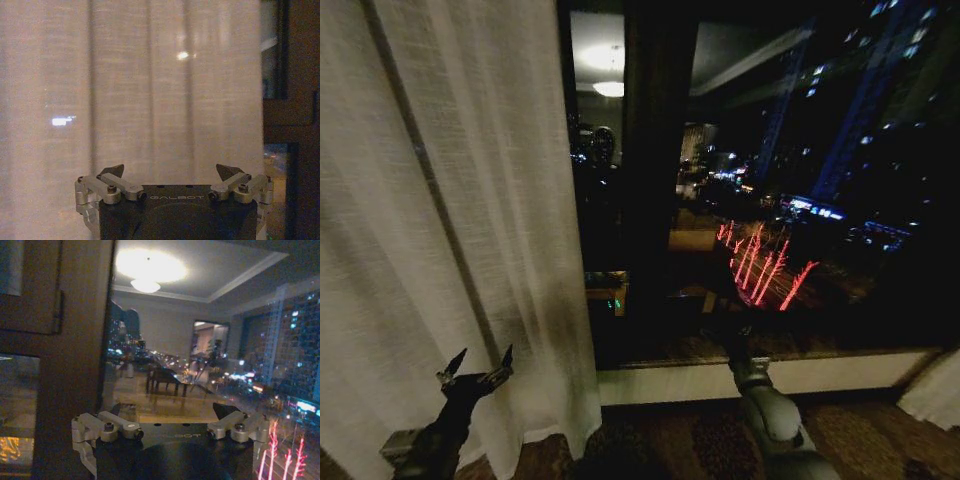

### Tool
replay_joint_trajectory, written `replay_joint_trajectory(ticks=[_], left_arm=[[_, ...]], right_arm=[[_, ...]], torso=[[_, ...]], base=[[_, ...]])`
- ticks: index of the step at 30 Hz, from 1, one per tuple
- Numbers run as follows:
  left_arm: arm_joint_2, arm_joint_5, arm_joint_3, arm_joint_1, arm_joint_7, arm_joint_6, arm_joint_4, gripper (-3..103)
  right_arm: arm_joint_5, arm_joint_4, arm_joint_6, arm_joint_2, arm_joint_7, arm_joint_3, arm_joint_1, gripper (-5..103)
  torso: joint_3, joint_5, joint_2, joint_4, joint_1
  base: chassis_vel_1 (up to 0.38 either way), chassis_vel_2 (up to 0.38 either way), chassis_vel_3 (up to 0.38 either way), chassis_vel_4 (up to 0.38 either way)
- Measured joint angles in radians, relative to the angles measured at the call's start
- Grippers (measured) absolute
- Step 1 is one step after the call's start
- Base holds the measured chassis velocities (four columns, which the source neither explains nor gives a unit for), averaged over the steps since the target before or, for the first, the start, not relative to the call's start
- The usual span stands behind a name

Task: Open the curtains by pulling them apart, changing their state from closed to fully open.

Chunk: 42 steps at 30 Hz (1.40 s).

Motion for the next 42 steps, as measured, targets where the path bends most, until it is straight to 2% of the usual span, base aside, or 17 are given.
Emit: replay_joint_trajectory(ticks=[7,11,23,25,29,36,39,42], left_arm=[[0.071,-0.050,0.039,-0.170,-0.007,0.052,0.104,100],[0.099,-0.058,0.069,-0.242,-0.013,0.059,0.177,100],[0.130,-0.031,0.231,-0.365,-0.013,0.084,0.270,100],[0.132,-0.029,0.247,-0.383,-0.022,0.090,0.279,100],[0.142,-0.027,0.306,-0.479,-0.087,0.108,0.322,100],[0.146,-0.025,0.353,-0.537,-0.138,0.146,0.340,100],[0.133,-0.006,0.391,-0.574,-0.186,0.160,0.371,100],[0.130,0.002,0.402,-0.589,-0.194,0.162,0.386,100]], right_arm=[[-0.026,-0.011,-0.003,0.009,0.012,-0.040,0.019,100],[-0.035,-0.023,-0.003,0.013,0.015,-0.057,0.021,100],[-0.061,-0.051,-0.001,0.014,0.030,-0.102,0.036,100],[-0.061,-0.054,-0.001,0.013,0.030,-0.105,0.039,100],[-0.061,-0.068,0.001,0.010,0.031,-0.115,0.051,100],[-0.060,-0.074,0.002,0.003,0.031,-0.123,0.061,100],[-0.057,-0.067,0.003,-0.004,0.033,-0.111,0.060,100],[-0.055,-0.065,0.003,-0.007,0.034,-0.101,0.056,100]], torso=[[0.000,-0.0009,0.000,0.0001,0.000],[0.000,-0.0016,0.000,0.0003,0.000],[0.000,-0.0010,0.000,0.0002,0.000],[0.000,-0.0011,0.000,0.0002,0.000],[0.000,-0.0009,0.000,-0.0001,0.000],[0.000,-0.0009,0.000,0.0003,0.000],[0.000,-0.0010,0.000,0.0002,0.000],[0.000,-0.0009,0.000,-0.0001,0.000]], base=[[-0.027,-0.032,0.021,0.029],[0.000,0.000,0.000,0.000],[0.000,0.000,0.000,0.000],[0.000,0.000,0.000,0.000],[0.000,0.000,0.000,0.000],[0.000,0.000,0.000,0.000],[0.000,0.000,0.000,0.000],[0.000,0.000,0.000,0.000]])
